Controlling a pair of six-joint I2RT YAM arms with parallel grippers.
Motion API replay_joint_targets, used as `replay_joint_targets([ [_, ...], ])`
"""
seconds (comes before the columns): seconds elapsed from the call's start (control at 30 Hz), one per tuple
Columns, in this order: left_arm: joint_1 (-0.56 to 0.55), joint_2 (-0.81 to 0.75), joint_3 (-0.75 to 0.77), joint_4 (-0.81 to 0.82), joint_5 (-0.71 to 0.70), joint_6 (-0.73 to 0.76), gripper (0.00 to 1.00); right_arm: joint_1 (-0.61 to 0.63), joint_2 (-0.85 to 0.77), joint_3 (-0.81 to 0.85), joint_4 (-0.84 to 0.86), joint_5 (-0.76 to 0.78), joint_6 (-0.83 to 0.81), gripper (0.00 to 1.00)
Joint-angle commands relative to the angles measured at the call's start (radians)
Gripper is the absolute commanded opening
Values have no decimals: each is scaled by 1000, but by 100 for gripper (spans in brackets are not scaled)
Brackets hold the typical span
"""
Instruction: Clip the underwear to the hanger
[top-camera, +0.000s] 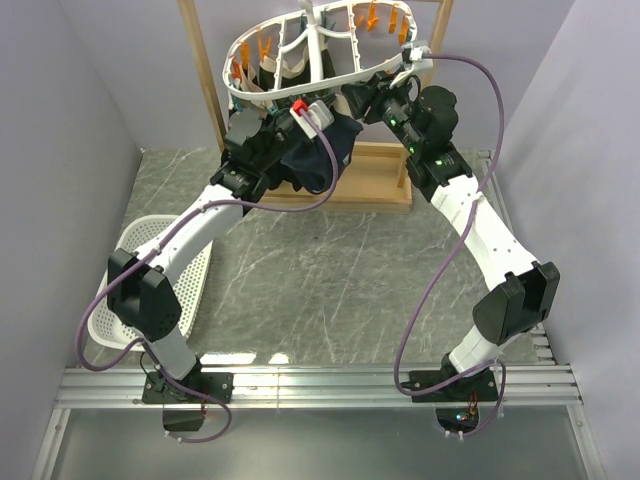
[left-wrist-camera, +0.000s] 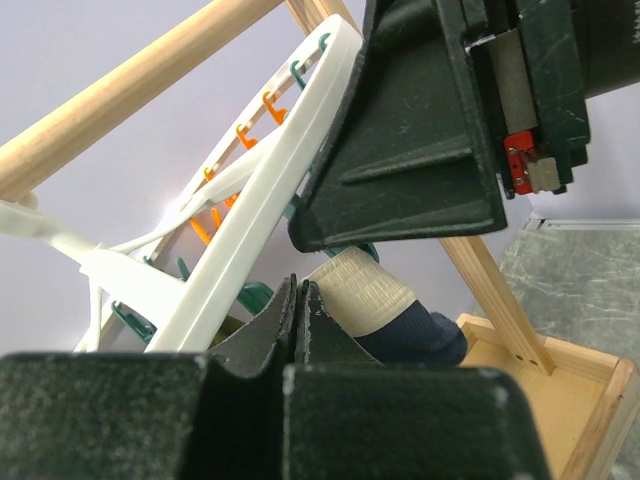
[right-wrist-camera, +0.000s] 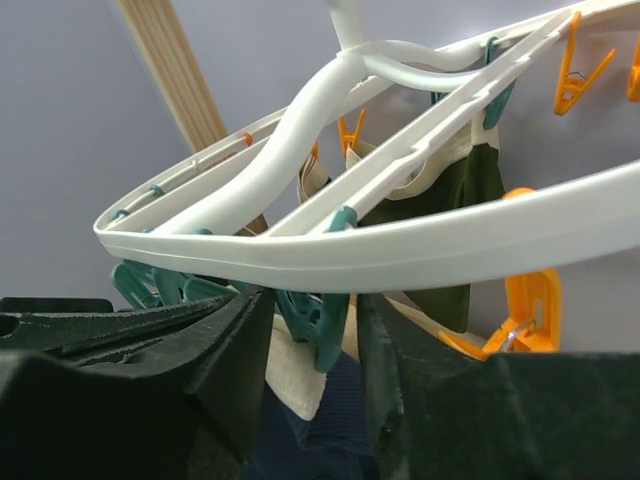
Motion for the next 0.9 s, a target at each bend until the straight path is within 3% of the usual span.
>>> replay_joint_targets([
  [0.0,8,1,61,60,12,-4,0,-25,10,51,-16,31,-9,46],
  [0.3,13,16,73,36,42,10,0,-31,7,68,-5,34,17,65],
  [0.5,13,24,78,-18,71,-12,0,-46,-27,19,41,7,46,70],
  [0.6,13,25,77,-33,83,-36,8,-62,-47,-5,52,-27,65,74],
  [0.87,11,-2,49,-102,101,-76,41,-106,-87,-45,56,-139,106,86],
])
